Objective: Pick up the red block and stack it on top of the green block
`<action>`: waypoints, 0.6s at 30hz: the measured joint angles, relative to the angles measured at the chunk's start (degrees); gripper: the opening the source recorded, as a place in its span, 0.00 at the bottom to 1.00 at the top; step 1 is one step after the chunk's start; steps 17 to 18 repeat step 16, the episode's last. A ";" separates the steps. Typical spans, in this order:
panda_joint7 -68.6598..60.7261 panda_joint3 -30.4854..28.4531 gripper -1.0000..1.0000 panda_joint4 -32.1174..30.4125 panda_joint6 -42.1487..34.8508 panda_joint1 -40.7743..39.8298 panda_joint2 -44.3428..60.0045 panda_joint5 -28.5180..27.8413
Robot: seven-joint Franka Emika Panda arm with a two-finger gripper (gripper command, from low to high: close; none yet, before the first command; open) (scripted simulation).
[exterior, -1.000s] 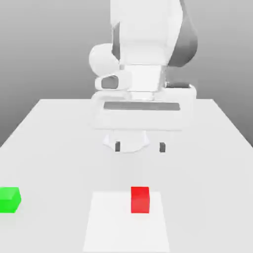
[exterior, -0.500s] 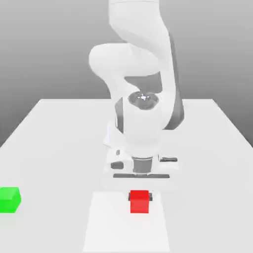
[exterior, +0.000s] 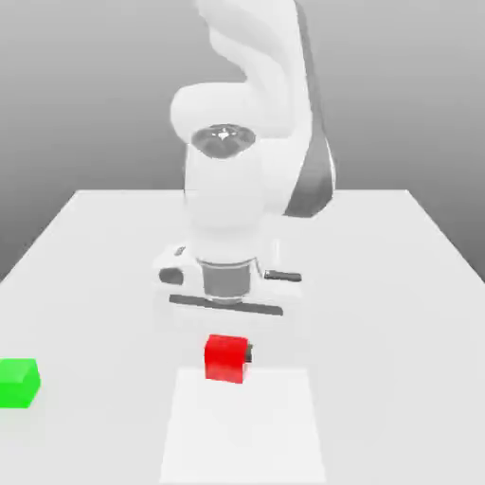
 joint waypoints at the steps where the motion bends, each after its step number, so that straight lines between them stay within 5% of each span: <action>1: 0.91 -1.08 0.00 1.54 -0.90 -2.54 0.67 0.28; 8: 7.93 -10.02 0.00 12.23 -6.85 -16.48 5.62 1.24; 12: 5.99 -9.16 0.00 13.94 -1.65 -18.87 12.81 5.27; 13: 5.22 -8.37 1.00 14.10 0.09 -19.52 14.77 6.38; 18: 5.22 -8.37 1.00 14.10 0.09 -19.52 14.77 6.38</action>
